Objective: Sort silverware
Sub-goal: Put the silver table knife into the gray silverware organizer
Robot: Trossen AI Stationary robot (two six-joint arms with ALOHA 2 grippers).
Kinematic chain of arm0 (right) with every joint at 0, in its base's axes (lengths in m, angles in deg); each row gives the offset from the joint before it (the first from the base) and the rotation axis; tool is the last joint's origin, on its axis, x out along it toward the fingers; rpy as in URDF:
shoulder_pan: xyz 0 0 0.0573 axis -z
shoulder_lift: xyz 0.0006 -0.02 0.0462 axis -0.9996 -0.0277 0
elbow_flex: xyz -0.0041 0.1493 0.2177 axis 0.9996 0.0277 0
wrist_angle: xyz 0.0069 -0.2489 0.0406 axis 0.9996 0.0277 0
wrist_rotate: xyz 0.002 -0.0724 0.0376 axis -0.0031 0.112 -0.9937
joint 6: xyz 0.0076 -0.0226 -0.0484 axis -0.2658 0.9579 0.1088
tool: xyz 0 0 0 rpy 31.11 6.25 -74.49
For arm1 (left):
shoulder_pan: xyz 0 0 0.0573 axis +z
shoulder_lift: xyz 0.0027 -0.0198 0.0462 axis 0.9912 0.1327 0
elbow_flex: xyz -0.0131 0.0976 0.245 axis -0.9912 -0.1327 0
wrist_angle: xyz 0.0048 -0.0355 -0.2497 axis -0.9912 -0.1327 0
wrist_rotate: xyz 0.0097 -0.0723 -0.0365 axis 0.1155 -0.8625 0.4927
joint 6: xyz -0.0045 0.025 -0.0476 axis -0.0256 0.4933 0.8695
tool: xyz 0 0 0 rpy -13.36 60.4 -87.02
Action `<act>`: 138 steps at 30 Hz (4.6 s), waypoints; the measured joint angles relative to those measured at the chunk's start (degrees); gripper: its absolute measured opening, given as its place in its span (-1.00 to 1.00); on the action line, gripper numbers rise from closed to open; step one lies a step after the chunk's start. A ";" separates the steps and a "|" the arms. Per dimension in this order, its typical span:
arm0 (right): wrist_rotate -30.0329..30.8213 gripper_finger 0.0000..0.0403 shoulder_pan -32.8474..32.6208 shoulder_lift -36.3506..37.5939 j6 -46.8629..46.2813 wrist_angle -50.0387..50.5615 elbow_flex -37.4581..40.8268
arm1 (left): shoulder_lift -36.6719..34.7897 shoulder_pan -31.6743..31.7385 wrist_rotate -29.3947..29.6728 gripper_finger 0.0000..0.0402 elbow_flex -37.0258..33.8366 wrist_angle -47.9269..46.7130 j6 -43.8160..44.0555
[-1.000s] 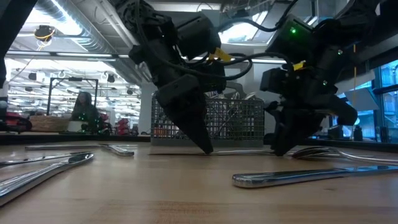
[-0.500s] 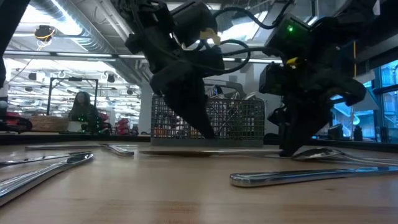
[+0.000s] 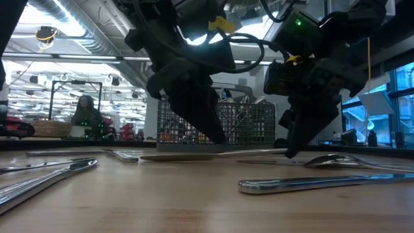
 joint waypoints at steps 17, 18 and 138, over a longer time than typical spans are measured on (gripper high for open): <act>-0.96 -0.79 0.02 0.17 -4.18 -0.42 -0.11 | 1.27 -1.43 3.50 -0.50 0.07 2.61 -0.99; -0.97 -0.79 0.01 0.17 -4.65 -0.42 -0.11 | 1.27 -1.46 3.49 -0.50 0.07 2.60 -0.99; 26.72 -0.79 0.02 30.70 17.09 16.24 -0.17 | -8.30 19.16 58.86 -0.95 20.00 -62.44 -31.16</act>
